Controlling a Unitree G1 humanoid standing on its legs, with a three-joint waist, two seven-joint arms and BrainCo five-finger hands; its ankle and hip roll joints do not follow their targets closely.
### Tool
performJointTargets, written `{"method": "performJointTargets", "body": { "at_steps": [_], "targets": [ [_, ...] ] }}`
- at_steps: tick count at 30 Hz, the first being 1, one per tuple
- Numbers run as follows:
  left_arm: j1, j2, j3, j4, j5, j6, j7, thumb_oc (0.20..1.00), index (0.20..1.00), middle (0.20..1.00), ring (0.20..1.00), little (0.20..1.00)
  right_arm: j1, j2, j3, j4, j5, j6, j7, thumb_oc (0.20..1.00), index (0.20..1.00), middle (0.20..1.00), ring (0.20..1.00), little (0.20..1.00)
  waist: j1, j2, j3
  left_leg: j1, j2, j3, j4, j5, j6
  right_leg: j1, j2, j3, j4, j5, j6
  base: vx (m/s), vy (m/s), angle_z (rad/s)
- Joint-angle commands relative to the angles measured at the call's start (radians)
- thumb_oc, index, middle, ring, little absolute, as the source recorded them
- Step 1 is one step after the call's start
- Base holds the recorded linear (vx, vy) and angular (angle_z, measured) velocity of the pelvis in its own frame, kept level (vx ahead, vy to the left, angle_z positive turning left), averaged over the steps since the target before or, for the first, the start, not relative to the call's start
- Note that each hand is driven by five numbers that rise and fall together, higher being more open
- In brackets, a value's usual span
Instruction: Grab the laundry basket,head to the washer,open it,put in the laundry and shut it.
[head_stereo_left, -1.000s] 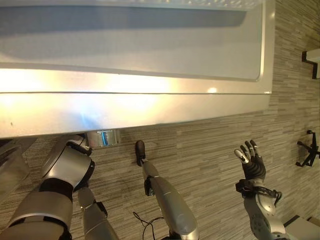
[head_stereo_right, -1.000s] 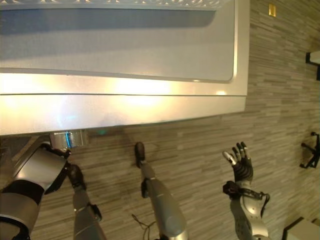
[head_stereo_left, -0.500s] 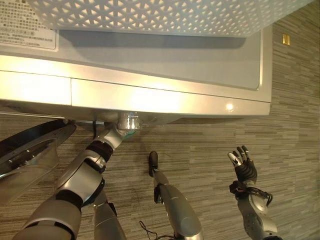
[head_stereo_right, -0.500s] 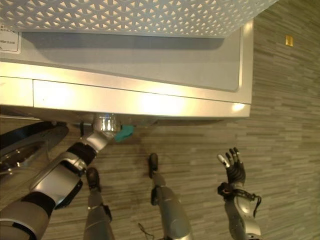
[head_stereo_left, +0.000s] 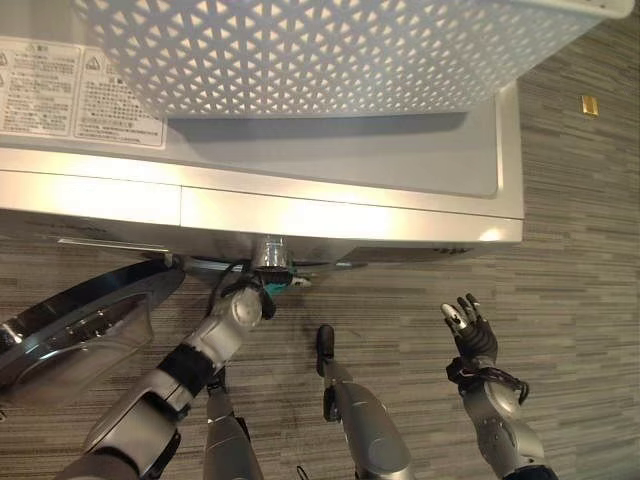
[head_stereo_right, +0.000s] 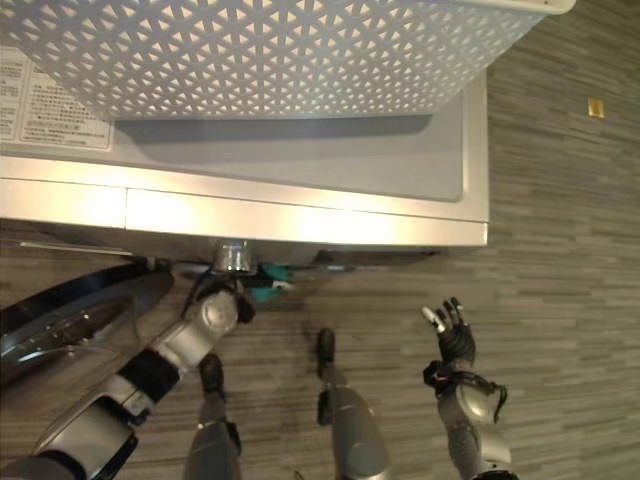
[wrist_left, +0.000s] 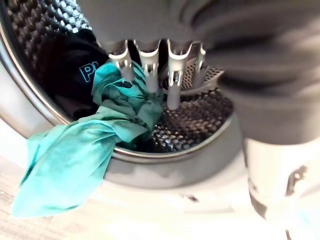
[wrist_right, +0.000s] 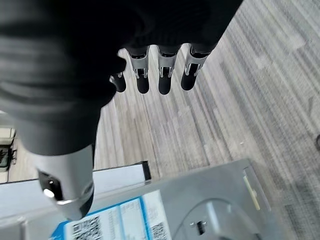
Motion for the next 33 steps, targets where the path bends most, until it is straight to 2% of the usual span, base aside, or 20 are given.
{"method": "performJointTargets", "body": {
  "at_steps": [1,4,5,7,9,16,19,20,21,23,26,30,33],
  "targets": [
    [0.122,0.053,0.122,-0.154,0.025,-0.069,-0.095,1.000,1.000,1.000,1.000,1.000,0.082,-0.070,-0.131,0.082,-0.045,0.041,0.090,1.000,1.000,1.000,1.000,1.000,0.032,0.037,-0.080,0.107,0.027,0.025,0.004,-0.136,0.041,-0.009,-0.046,-0.016,0.273,-0.159,0.068,0.16,0.101,0.09],
    [0.203,0.090,0.150,-0.215,0.015,-0.066,-0.153,1.000,1.000,1.000,1.000,1.000,0.060,-0.046,-0.139,0.208,-0.035,0.054,0.144,1.000,1.000,1.000,1.000,1.000,0.042,0.050,-0.078,0.133,0.023,0.021,0.004,-0.139,0.046,0.014,-0.051,-0.023,0.287,-0.165,0.070,0.06,0.052,0.11],
    [0.252,0.111,0.163,-0.233,0.029,-0.065,-0.190,1.000,1.000,1.000,1.000,1.000,0.053,-0.036,-0.144,0.266,-0.101,0.074,0.143,1.000,1.000,1.000,1.000,1.000,0.051,0.057,-0.078,0.147,0.022,0.021,0.004,-0.143,0.050,0.028,-0.053,-0.029,0.296,-0.172,0.072,0.08,0.067,0.06],
    [0.375,0.168,0.230,-0.283,0.028,-0.070,-0.240,1.000,1.000,1.000,1.000,1.000,0.050,-0.011,-0.152,0.327,-0.124,0.088,0.170,1.000,1.000,1.000,1.000,1.000,0.065,0.069,-0.090,0.170,0.017,0.017,0.004,-0.144,0.058,0.056,-0.058,-0.034,0.293,-0.167,0.076,0.10,0.072,0.06],
    [0.451,0.180,0.283,-0.302,0.029,-0.070,-0.251,1.000,1.000,1.000,1.000,1.000,0.059,0.004,-0.133,0.342,-0.160,0.101,0.198,1.000,1.000,1.000,1.000,1.000,0.077,0.071,-0.102,0.192,0.009,0.013,0.004,-0.150,0.065,0.082,-0.061,-0.039,0.289,-0.159,0.081,0.11,0.063,0.04],
    [0.518,0.167,0.361,-0.357,-0.010,-0.081,-0.234,1.000,1.000,1.000,1.000,1.000,0.022,0.052,-0.041,0.460,-0.221,0.120,0.238,1.000,1.000,1.000,1.000,1.000,0.106,0.073,-0.111,0.202,-0.008,-0.006,0.004,-0.163,0.082,0.108,-0.073,-0.055,0.283,-0.152,0.087,0.04,0.037,0.07],
    [0.492,0.172,0.369,-0.389,-0.019,-0.091,-0.216,1.000,1.000,1.000,1.000,1.000,-0.056,0.080,0.001,0.555,-0.243,0.113,0.220,1.000,1.000,1.000,1.000,1.000,0.128,0.071,-0.084,0.165,-0.018,-0.025,0.004,-0.155,0.093,0.087,-0.085,-0.069,0.288,-0.165,0.084,-0.11,0.040,0.08],
    [0.456,0.171,0.357,-0.399,-0.025,-0.100,-0.200,1.000,1.000,1.000,1.000,1.000,-0.128,0.097,0.028,0.613,-0.237,0.104,0.202,1.000,1.000,1.000,1.000,1.000,0.145,0.068,-0.049,0.118,-0.034,-0.035,0.015,-0.144,0.098,0.062,-0.093,-0.069,0.298,-0.179,0.076,-0.36,0.045,0.17],
    [0.395,0.166,0.324,-0.406,-0.028,-0.106,-0.186,1.000,1.000,1.000,1.000,1.000,-0.201,0.118,0.063,0.672,-0.229,0.102,0.177,1.000,1.000,1.000,1.000,1.000,0.162,0.066,-0.013,0.030,-0.055,-0.053,0.089,-0.154,0.103,0.026,-0.109,-0.071,0.309,-0.182,0.064,-0.41,0.049,0.33],
    [0.296,0.145,0.272,-0.394,-0.043,-0.112,-0.167,1.000,1.000,1.000,1.000,1.000,-0.288,0.131,0.101,0.717,-0.226,0.096,0.155,1.000,1.000,1.000,1.000,1.000,0.172,0.063,0.007,-0.090,-0.090,-0.071,0.200,-0.176,0.108,-0.036,-0.129,-0.068,0.341,-0.187,0.052,-0.31,0.038,0.50],
    [0.134,0.103,0.174,-0.350,-0.044,-0.125,-0.141,1.000,1.000,1.000,1.000,1.000,-0.408,0.144,0.146,0.803,-0.234,0.092,0.130,1.000,1.000,1.000,1.000,1.000,0.185,0.061,-0.007,-0.221,-0.127,-0.100,0.329,-0.247,0.114,-0.105,-0.152,-0.057,0.394,-0.227,0.044,-0.08,0.021,0.36],
    [0.022,0.064,0.109,-0.316,-0.067,-0.136,-0.119,1.000,1.000,1.000,1.000,1.000,-0.540,0.133,0.148,0.879,-0.220,0.087,0.108,1.000,1.000,1.000,1.000,1.000,0.206,0.072,-0.006,-0.315,-0.149,-0.113,0.404,-0.275,0.134,-0.172,-0.161,-0.037,0.418,-0.224,0.037,-0.10,0.043,0.17],
    [0.003,0.052,0.095,-0.314,-0.089,-0.143,-0.113,1.000,1.000,1.000,1.000,1.000,-0.597,0.121,0.141,0.904,-0.215,0.085,0.092,1.000,1.000,1.000,1.000,1.000,0.218,0.072,-0.005,-0.350,-0.158,-0.112,0.438,-0.288,0.140,-0.192,-0.160,-0.034,0.423,-0.236,0.024,-0.04,0.035,0.02]
  ]
}}
